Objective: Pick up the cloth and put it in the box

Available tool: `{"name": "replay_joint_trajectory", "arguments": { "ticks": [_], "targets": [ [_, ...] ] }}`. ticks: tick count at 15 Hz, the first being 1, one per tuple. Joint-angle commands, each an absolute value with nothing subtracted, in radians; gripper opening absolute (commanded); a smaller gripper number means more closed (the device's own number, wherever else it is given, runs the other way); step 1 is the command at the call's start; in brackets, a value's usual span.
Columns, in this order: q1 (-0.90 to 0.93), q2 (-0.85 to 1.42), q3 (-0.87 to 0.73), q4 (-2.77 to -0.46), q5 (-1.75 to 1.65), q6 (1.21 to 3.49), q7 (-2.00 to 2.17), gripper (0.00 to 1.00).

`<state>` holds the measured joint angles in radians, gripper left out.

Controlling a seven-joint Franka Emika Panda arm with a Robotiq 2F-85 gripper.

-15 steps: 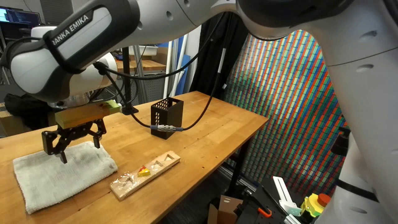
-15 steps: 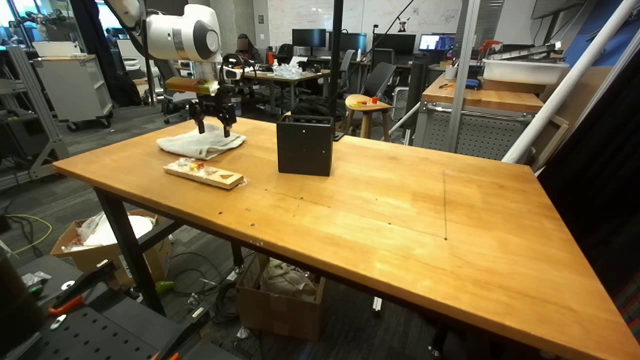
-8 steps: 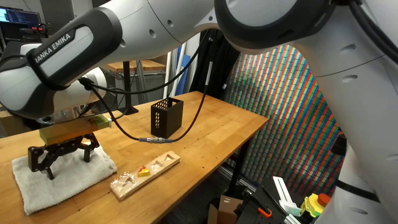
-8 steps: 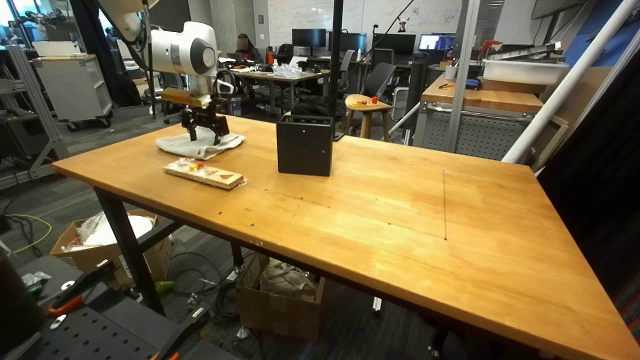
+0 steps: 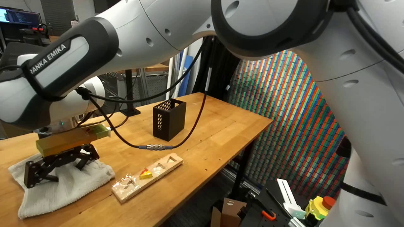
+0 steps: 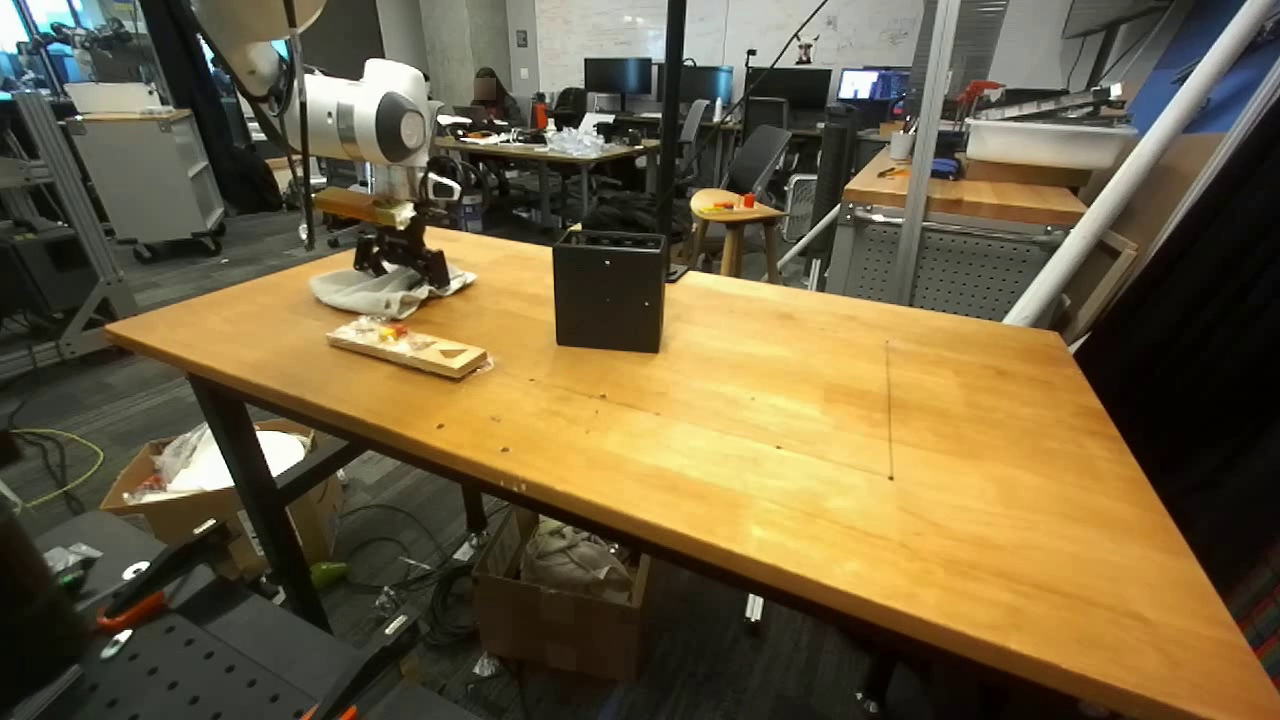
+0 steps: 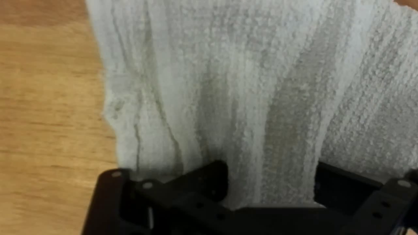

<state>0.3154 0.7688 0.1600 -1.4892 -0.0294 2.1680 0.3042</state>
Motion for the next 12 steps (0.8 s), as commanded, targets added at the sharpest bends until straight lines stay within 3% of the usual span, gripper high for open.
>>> {"name": "replay_joint_trajectory", "arguments": {
  "ticks": [1, 6, 12],
  "targets": [
    [0.339, 0.782, 0.142, -1.493, -0.013, 2.174, 0.316, 0.34],
    [0.348, 0.762, 0.131, -1.490, -0.026, 2.151, 0.326, 0.02],
    [0.342, 0.723, 0.112, -1.488, -0.031, 2.108, 0.327, 0.02]
  ]
}}
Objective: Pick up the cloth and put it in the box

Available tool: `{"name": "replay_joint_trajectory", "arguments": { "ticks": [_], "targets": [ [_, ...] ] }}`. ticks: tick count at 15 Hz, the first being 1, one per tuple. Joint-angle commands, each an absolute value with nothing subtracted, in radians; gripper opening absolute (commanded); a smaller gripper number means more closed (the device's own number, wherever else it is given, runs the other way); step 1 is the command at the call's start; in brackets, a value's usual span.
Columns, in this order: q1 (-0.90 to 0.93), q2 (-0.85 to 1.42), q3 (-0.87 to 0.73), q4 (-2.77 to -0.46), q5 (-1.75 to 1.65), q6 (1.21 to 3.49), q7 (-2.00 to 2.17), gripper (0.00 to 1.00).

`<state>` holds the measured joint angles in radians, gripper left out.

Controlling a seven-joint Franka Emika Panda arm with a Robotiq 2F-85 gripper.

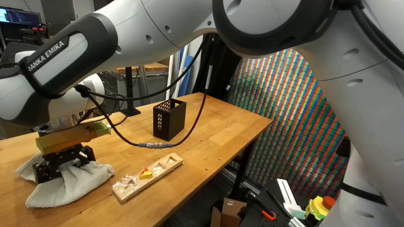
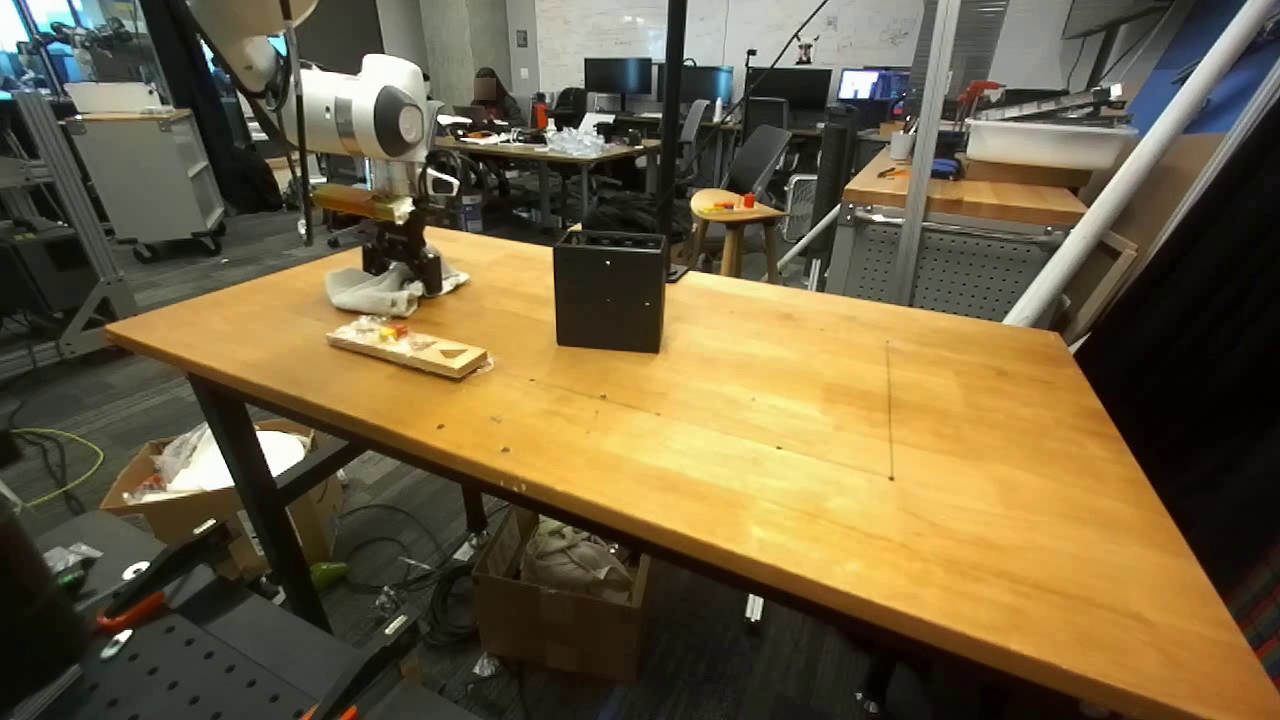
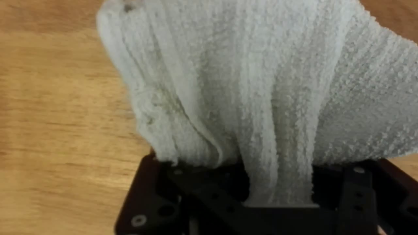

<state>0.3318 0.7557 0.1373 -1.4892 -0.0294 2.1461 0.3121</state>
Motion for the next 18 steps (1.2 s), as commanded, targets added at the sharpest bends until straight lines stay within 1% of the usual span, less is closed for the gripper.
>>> {"name": "replay_joint_trajectory", "arguments": {
  "ticks": [1, 5, 12, 18],
  "targets": [
    [0.340, 0.718, 0.108, -1.487, -0.031, 2.105, 0.328, 0.02],
    [0.333, 0.660, 0.085, -1.485, -0.035, 2.069, 0.345, 0.02],
    [0.308, 0.493, 0.040, -1.496, -0.074, 1.969, 0.374, 0.02],
    [0.194, 0.382, 0.019, -1.506, -0.159, 1.906, 0.170, 0.02]
  ]
}}
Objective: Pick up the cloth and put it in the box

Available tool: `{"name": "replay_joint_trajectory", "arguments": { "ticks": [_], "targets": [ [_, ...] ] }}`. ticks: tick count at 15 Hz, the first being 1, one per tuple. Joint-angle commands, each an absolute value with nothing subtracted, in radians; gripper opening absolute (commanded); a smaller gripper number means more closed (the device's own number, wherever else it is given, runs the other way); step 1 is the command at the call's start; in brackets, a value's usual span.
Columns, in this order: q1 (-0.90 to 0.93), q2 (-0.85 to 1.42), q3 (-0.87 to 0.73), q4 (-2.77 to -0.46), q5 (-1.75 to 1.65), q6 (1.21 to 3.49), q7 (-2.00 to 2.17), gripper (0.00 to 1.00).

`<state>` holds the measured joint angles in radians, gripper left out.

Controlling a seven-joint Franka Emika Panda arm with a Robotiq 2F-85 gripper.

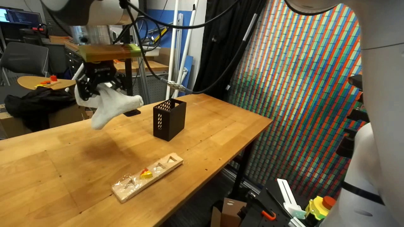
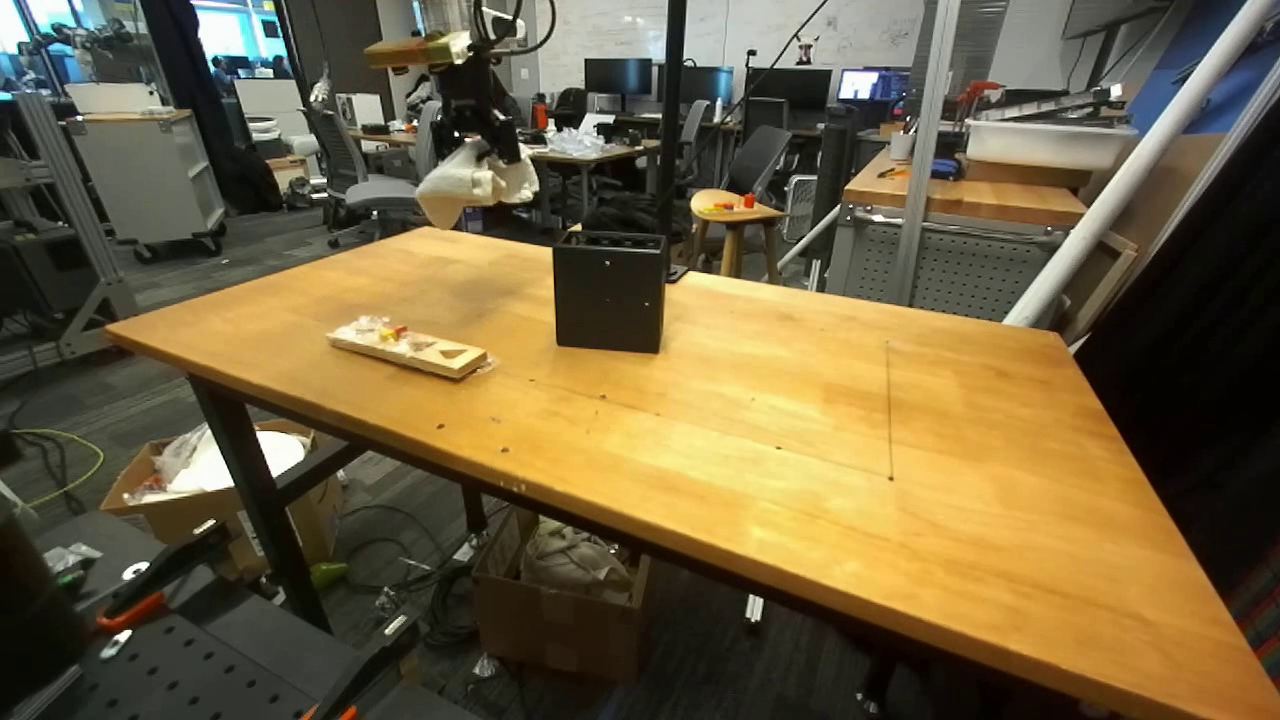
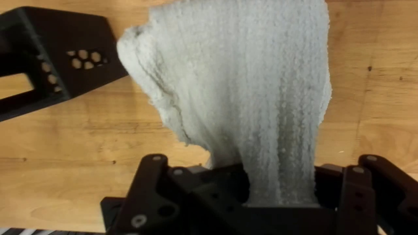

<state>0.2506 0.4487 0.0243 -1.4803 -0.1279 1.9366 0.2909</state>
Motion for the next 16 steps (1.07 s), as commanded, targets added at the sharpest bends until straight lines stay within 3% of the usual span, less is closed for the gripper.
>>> {"name": "replay_joint_trajectory", "arguments": {
  "ticks": [1, 16],
  "targets": [
    [0.170, 0.368, 0.017, -1.512, -0.168, 1.904, 0.126, 0.02],
    [-0.096, 0.332, 0.003, -1.666, -0.112, 2.069, -0.405, 0.02]
  ]
}}
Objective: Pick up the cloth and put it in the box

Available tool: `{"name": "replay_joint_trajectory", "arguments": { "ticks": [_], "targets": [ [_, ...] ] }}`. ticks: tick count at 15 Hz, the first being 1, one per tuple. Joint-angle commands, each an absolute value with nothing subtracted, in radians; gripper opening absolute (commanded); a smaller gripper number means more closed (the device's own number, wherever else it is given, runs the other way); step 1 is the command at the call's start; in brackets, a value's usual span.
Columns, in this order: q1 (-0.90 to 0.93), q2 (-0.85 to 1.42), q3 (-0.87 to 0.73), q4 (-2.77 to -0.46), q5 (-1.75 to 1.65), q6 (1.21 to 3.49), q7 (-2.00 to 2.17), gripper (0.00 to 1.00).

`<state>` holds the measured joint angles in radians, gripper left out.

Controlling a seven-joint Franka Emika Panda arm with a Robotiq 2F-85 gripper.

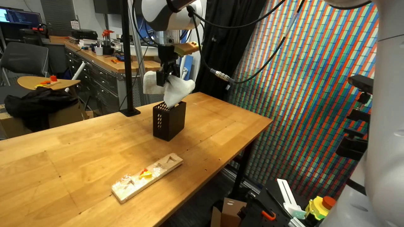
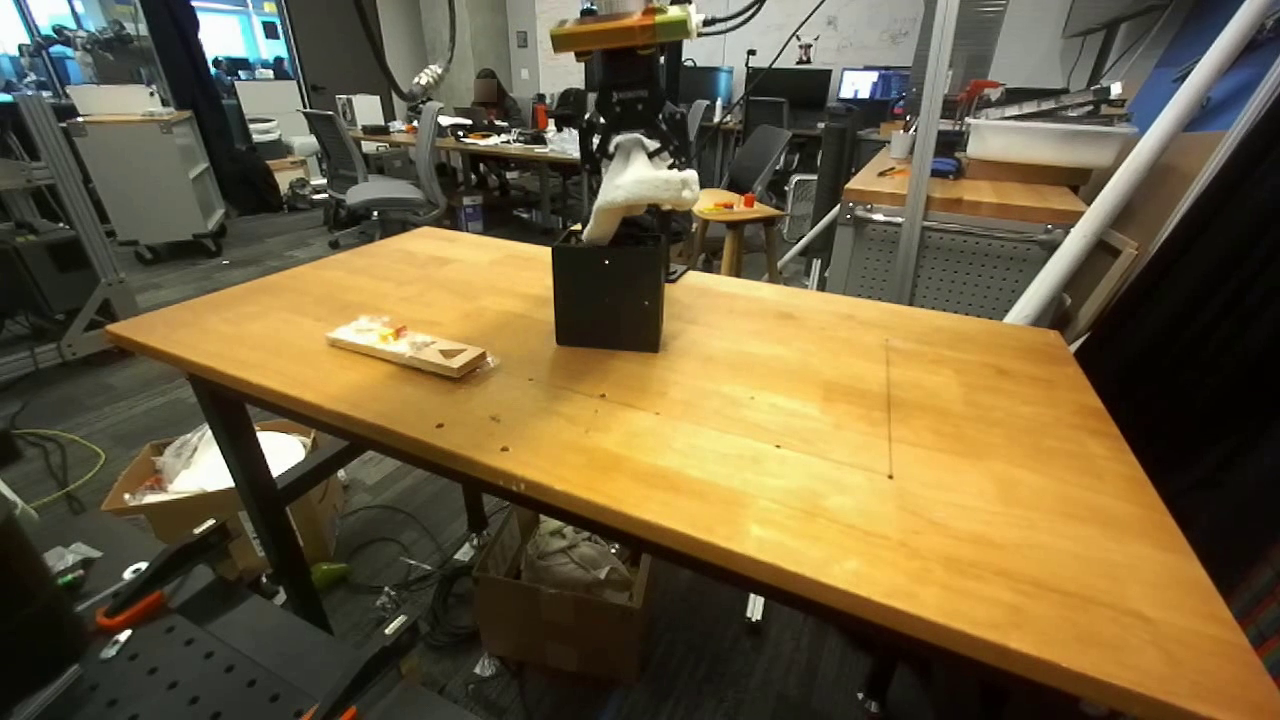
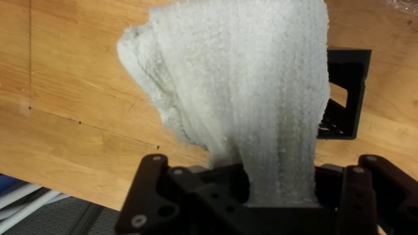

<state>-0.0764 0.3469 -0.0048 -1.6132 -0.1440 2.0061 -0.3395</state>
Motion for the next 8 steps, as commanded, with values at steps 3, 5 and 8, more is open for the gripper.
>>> {"name": "replay_joint_trajectory", "arguments": {
  "ticks": [3, 5, 8],
  "targets": [
    [-0.110, 0.331, 0.005, -1.719, -0.087, 2.107, -0.441, 0.02],
    [-0.115, 0.334, 0.009, -1.748, -0.063, 2.134, -0.456, 0.02],
    [-0.116, 0.363, 0.021, -1.762, -0.017, 2.162, -0.473, 0.02]
  ]
}}
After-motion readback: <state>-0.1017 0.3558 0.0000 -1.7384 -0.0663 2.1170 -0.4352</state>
